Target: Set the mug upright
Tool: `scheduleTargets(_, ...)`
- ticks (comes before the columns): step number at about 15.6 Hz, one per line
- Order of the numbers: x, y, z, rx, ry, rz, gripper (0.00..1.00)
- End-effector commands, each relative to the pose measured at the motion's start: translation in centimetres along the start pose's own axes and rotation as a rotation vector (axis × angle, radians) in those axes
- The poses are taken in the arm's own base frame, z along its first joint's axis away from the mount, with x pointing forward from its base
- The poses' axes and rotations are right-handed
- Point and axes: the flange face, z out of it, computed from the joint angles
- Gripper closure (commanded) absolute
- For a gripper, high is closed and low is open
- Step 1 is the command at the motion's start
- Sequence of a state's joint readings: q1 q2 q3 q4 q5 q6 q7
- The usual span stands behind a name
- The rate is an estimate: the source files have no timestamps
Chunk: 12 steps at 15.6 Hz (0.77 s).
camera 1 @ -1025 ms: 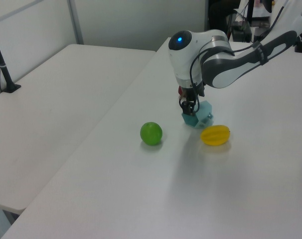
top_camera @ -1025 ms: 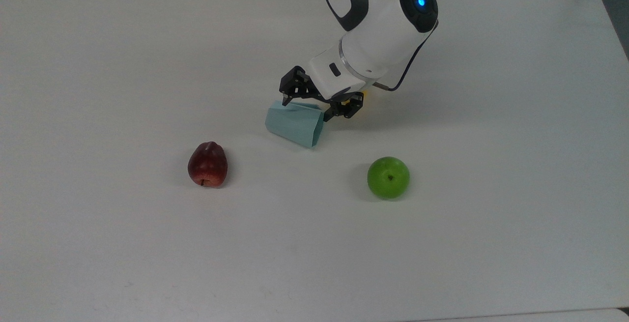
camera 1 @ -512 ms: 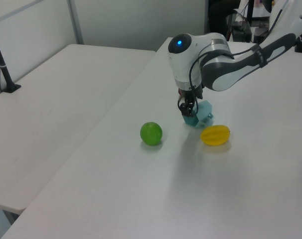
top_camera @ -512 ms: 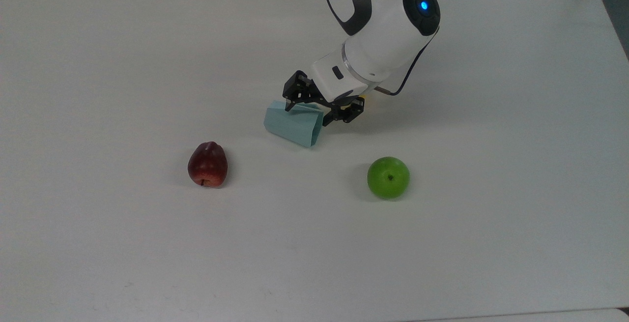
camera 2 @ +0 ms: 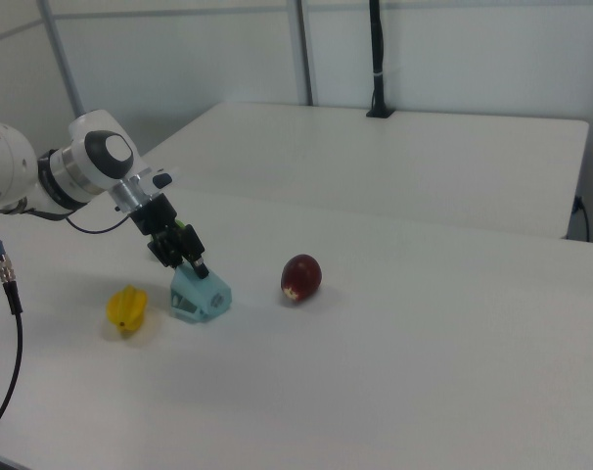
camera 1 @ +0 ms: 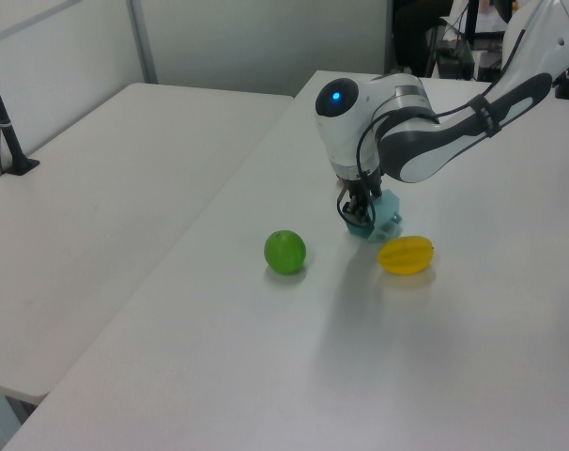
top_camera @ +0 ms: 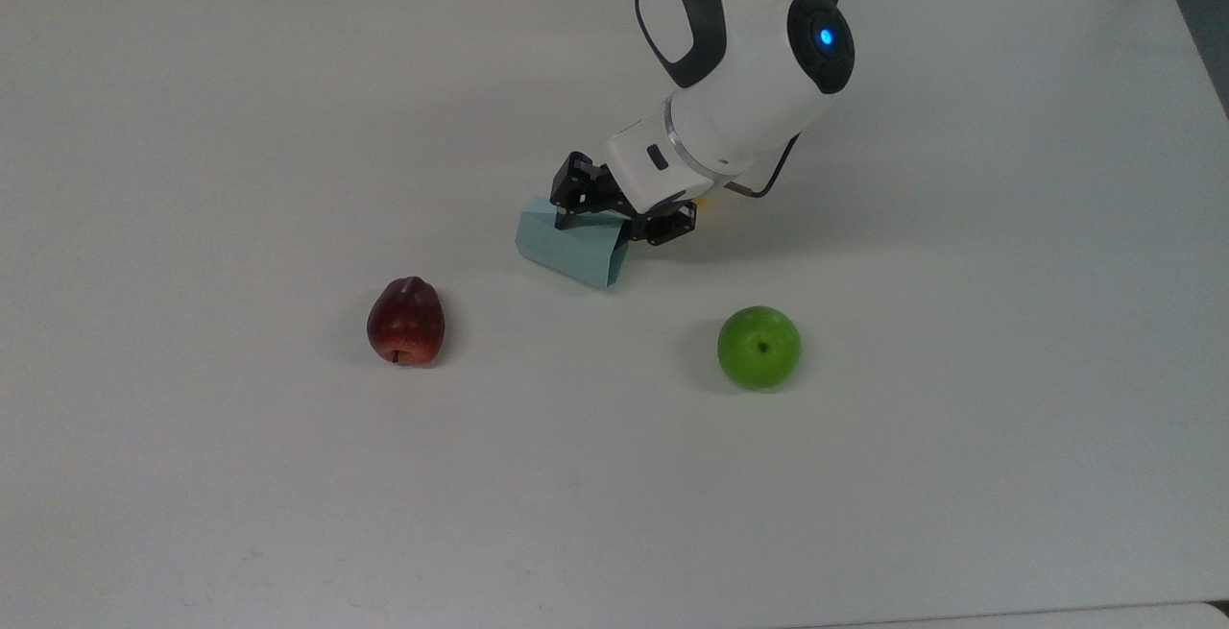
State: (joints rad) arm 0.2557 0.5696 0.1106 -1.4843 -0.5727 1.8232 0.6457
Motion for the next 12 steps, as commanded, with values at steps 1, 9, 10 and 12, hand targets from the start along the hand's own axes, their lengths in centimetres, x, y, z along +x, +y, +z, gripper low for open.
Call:
scheduleTargets(1,-0.4,-0.9,0.9,-0.006,0.001,0.002,0.53)
scheduleTargets(9,0.2,1.2,-1.0,0.015,0.02,0.043,0.88)
scheduleTargets(10,0.4,1.9,-1.1,0.026,0.014,0.059,0.88)
scheduleTargets(12,0.9,2.4,-0.9,0.091,0.001,0.084,0.88)
